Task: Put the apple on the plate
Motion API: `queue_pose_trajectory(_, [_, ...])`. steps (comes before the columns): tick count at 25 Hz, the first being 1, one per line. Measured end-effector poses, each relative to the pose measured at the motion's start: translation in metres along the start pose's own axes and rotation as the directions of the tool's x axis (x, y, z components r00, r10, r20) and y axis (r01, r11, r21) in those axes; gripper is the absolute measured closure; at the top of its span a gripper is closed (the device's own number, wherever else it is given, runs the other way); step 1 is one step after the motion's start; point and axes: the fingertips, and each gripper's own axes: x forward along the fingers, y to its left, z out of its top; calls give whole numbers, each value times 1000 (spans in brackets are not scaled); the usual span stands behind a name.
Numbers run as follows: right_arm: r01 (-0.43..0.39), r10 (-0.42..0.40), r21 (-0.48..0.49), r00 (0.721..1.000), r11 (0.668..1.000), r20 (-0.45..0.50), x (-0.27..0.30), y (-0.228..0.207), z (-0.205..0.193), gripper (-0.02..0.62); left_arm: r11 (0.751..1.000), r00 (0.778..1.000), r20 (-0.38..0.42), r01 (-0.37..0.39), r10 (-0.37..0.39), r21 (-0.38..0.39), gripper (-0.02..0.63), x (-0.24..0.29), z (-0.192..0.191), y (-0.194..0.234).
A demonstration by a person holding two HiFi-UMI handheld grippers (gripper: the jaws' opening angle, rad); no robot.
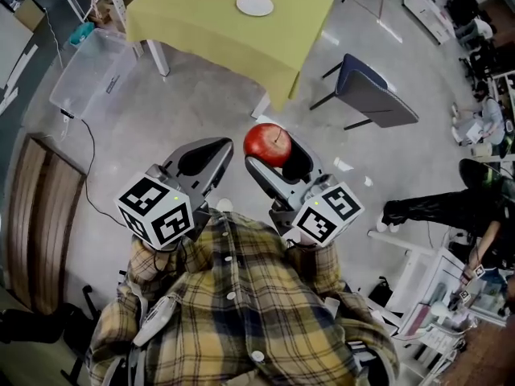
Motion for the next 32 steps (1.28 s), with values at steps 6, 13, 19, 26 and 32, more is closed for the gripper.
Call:
queue_pose_trajectory(6, [16,-16,-8,1000,1000,1,50,-10,19,227,1000,1000,11,18,-18,17,600,8,40,45])
queue_pose_trajectory(13, [50,-50,5,999,999,-6,121,-20,34,227,1000,1000,11,20,-20,12,600,3,81,112])
queue_pose_trajectory(19, [129,-130,52,991,990,19,162,-27,35,227,999,999,-23,47,-47,9,600,-1,105,163])
queue_pose_trajectory(26, [260,-266,108,962,960,53,170,-44,28,227,993,989,-95,114,-112,14,600,3,104,193])
queue_pose_trajectory(32, [315,-324,137,945,939,43,171,-53,26,227,987,978,-137,160,-160,-11,600,16,103,199])
